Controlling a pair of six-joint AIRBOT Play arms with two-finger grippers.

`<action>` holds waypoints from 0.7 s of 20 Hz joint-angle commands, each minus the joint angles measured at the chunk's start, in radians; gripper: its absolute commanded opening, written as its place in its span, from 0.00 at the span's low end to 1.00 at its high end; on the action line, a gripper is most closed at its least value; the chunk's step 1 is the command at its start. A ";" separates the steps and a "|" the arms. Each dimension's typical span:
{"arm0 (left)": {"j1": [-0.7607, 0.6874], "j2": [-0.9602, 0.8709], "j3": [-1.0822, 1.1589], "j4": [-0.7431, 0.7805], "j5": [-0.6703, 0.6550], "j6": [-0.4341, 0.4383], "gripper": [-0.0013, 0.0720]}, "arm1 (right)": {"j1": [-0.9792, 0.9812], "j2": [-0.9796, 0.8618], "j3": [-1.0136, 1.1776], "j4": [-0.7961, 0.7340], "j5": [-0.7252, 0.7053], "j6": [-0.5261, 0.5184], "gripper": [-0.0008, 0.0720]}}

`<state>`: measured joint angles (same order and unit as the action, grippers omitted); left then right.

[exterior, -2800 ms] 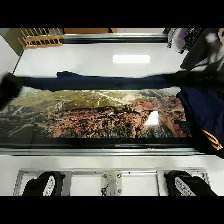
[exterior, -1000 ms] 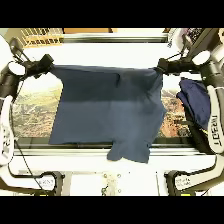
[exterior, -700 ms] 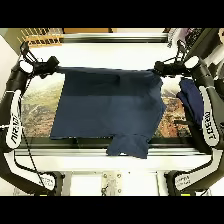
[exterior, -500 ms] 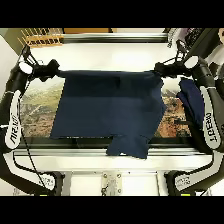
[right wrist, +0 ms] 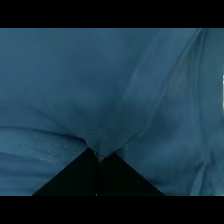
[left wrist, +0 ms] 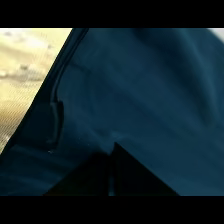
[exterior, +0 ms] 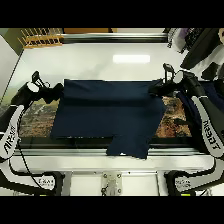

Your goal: Fold the clothes and pants, and hang the long-sleeved shirts on hangers.

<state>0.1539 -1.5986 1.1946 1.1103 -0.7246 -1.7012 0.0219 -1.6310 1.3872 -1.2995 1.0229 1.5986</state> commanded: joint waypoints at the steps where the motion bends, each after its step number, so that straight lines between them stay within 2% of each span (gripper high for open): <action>1: -0.005 0.006 -0.057 -0.005 -0.010 0.003 0.03 | 0.010 0.005 -0.067 -0.007 0.016 0.021 0.04; 2: -0.005 0.007 -0.055 -0.008 -0.010 0.003 0.10 | 0.011 0.006 -0.067 -0.004 0.015 0.026 0.12; 3: -0.005 0.006 -0.046 -0.009 -0.018 0.003 0.52 | 0.011 0.009 -0.066 0.008 0.016 0.026 0.44; 4: -0.005 0.007 -0.029 -0.014 -0.039 -0.001 0.82 | 0.011 0.018 -0.065 0.020 0.015 0.025 0.78; 6: 0.009 0.028 0.017 -0.011 -0.115 -0.008 0.81 | 0.006 0.070 -0.064 0.006 0.014 0.025 0.80; 8: 0.042 0.115 -0.001 -0.002 -0.136 -0.008 0.81 | -0.016 0.174 -0.064 -0.047 0.035 0.026 0.80; 14: 0.241 0.477 -0.418 -0.002 -0.175 -0.026 0.81 | -0.077 0.501 -0.090 -0.078 0.082 0.022 0.80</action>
<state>0.3084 -1.2629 0.9512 1.1080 -0.8593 -1.7195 -0.0360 -1.2591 1.3094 -1.3628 1.0904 1.6238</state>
